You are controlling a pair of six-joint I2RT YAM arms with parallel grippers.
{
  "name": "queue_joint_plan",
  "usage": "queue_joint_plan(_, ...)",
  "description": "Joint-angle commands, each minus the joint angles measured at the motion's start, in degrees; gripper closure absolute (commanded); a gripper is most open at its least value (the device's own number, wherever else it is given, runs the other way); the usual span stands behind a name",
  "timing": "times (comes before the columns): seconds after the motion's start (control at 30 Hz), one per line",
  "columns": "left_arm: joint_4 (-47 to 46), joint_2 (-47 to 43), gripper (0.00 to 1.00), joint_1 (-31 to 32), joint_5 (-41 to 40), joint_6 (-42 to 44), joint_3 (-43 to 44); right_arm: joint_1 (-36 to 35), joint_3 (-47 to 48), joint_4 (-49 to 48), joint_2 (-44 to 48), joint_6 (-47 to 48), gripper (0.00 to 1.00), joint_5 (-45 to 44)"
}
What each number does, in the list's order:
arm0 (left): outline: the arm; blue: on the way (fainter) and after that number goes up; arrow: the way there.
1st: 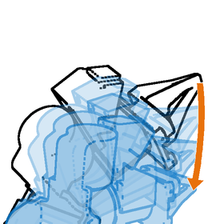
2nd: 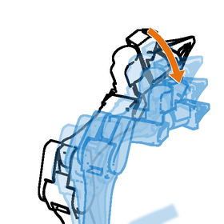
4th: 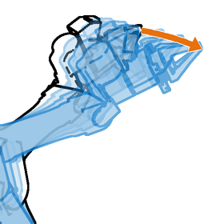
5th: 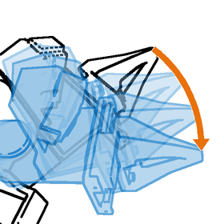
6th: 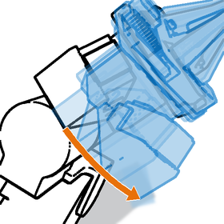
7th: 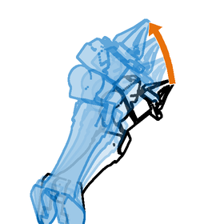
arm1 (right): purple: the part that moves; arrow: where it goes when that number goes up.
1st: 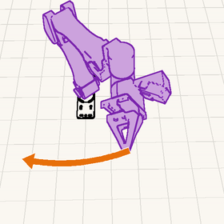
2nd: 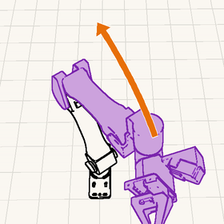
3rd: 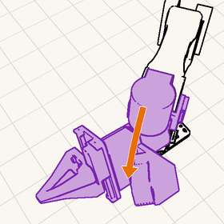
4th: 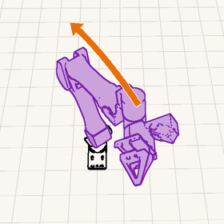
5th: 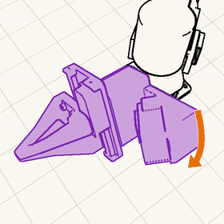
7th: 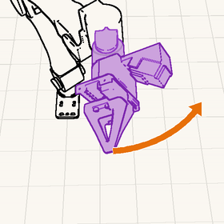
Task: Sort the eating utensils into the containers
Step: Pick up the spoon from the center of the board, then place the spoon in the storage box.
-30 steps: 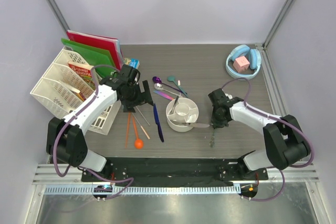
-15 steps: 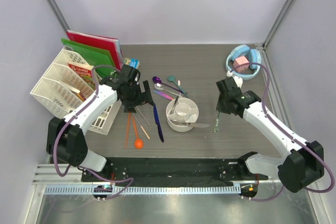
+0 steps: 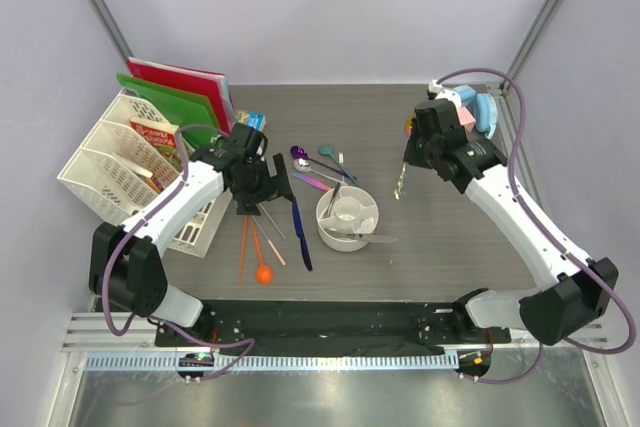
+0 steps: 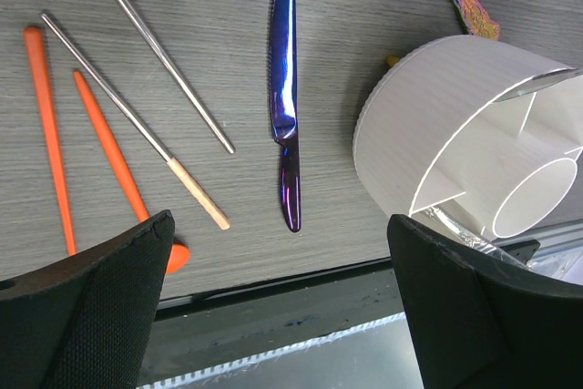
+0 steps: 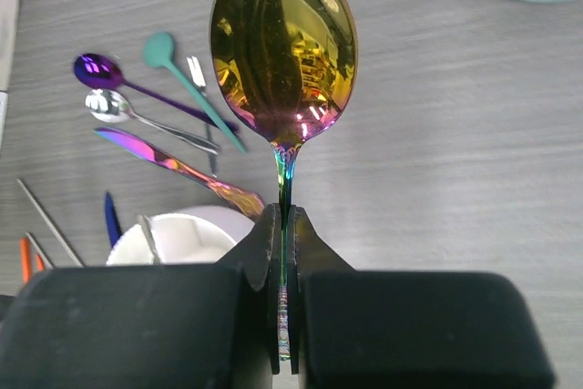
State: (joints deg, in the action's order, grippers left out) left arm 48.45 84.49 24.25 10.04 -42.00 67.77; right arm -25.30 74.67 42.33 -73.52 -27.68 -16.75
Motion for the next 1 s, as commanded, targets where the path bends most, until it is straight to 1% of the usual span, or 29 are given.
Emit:
queue_joint_plan(0.0, -0.81, -1.08, 0.01, 0.01, -0.02, -0.54, 0.17, -2.03, 3.28, -6.37, -3.47, 1.67, 0.99, 1.81)
queue_joint_plan(0.2, -0.63, -1.69, 0.02, 0.1, -0.9, -0.72, 0.17, -5.02, 3.28, -11.47, -9.09, 5.35, 0.99, 3.21)
queue_joint_plan(0.53, -0.19, -1.78, 0.02, 0.1, -1.25, -0.89, 0.08, -7.83, 2.93, -14.55, -13.41, 5.62, 0.99, 3.92)
queue_joint_plan(0.83, 0.24, -2.05, 0.02, 0.01, -1.69, -0.63, -0.09, -11.69, -0.93, -20.69, -15.43, 5.62, 0.99, 2.43)
queue_joint_plan(0.97, 0.51, -2.13, 0.02, 0.01, -2.05, -0.37, 0.08, -12.93, -7.52, -25.97, -13.94, 4.75, 0.99, 1.38)
